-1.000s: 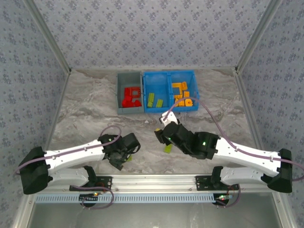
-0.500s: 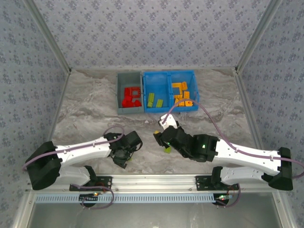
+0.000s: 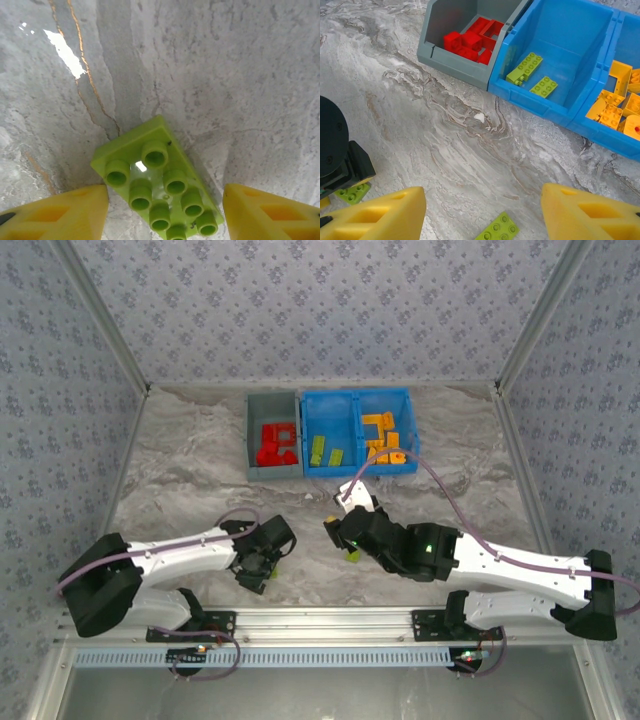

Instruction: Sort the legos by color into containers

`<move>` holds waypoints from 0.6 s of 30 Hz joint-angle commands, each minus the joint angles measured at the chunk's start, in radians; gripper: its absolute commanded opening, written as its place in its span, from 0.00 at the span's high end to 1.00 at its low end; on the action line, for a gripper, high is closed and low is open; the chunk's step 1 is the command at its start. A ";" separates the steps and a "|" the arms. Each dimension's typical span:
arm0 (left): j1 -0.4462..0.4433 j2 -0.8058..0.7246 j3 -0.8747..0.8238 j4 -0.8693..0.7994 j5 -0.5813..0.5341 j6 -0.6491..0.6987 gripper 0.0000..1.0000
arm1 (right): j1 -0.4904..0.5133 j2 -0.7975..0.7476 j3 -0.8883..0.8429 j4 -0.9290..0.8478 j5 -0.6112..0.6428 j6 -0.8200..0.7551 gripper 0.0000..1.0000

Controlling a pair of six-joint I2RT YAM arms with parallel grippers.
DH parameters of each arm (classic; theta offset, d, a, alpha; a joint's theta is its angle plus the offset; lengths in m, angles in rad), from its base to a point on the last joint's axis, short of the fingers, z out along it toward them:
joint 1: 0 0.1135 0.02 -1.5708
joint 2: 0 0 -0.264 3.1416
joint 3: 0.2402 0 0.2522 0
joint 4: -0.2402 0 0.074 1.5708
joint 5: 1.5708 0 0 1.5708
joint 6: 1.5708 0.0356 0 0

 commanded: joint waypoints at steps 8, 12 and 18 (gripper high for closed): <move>0.145 0.102 0.071 0.003 -0.040 -0.209 0.47 | 0.020 0.004 0.001 -0.015 0.021 0.035 0.35; 0.165 0.127 0.119 -0.010 -0.051 -0.138 0.49 | 0.023 0.004 0.000 -0.015 0.020 0.038 0.35; 0.178 0.167 0.157 -0.049 -0.021 -0.071 0.52 | 0.023 0.004 -0.002 -0.012 0.017 0.040 0.35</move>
